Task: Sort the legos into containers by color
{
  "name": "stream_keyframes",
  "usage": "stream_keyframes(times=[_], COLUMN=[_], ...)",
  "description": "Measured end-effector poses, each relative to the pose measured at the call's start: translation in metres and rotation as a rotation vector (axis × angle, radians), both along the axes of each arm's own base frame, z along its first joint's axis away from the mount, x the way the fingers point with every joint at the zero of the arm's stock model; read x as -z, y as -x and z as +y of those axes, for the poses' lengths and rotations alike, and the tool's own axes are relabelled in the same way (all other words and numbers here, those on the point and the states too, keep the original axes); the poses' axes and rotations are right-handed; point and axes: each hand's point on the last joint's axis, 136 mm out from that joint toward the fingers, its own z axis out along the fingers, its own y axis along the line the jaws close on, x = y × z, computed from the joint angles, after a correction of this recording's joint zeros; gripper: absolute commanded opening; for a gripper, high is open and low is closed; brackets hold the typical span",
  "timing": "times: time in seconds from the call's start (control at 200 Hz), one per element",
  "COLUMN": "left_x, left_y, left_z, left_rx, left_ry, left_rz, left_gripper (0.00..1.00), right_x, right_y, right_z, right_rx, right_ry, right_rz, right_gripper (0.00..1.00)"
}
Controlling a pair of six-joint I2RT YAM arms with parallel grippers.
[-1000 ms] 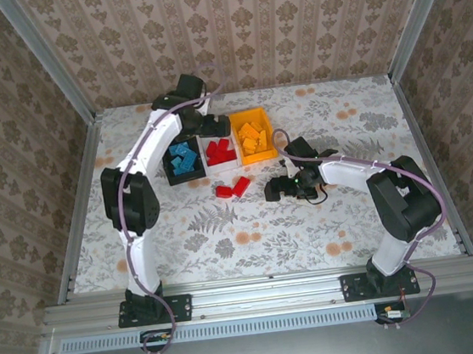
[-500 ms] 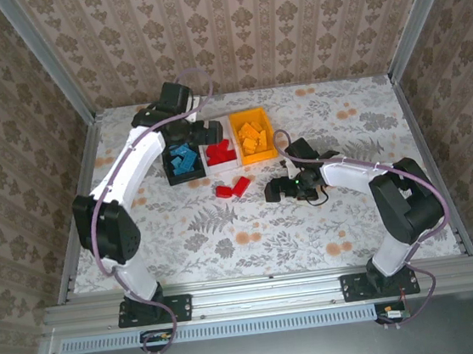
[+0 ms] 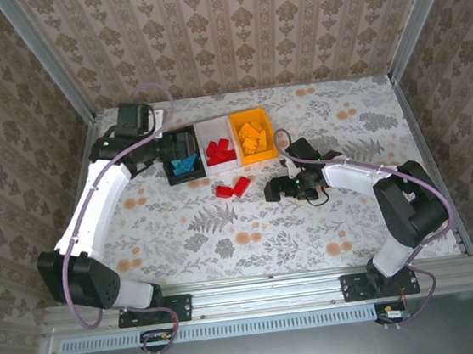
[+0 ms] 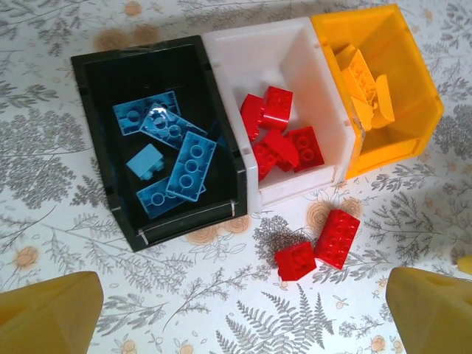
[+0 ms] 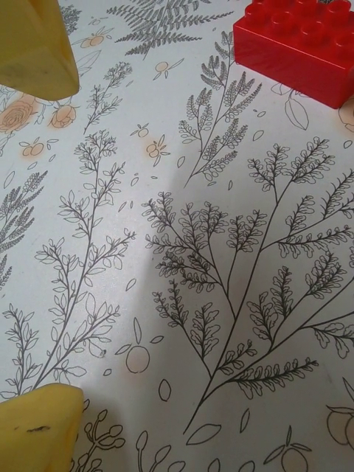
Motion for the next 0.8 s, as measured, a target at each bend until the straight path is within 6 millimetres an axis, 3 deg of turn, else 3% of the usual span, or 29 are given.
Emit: stream_keyframes(times=[0.11,0.3,0.58,0.8], left_x=[-0.005,0.002,0.049,0.065], left_y=[0.003,0.014,0.035,0.039], left_z=[0.010,0.010,0.010,0.010], left_rx=[0.002,0.076,0.131,0.131], left_ry=[0.035,0.048,0.026,0.022], left_rz=[0.005,0.046,0.162,0.188], left_gripper=[1.00,1.00,1.00,1.00], right_x=[0.000,-0.009,-0.025,-0.035], right_y=[0.000,-0.002,-0.007,-0.007], right_z=[0.001,0.002,0.003,0.020], right_rx=[0.000,0.001,0.003,-0.037], right_ry=[0.000,-0.005,-0.013,-0.018], right_rz=[0.001,-0.013,-0.047,-0.063], right_gripper=[1.00,1.00,1.00,1.00])
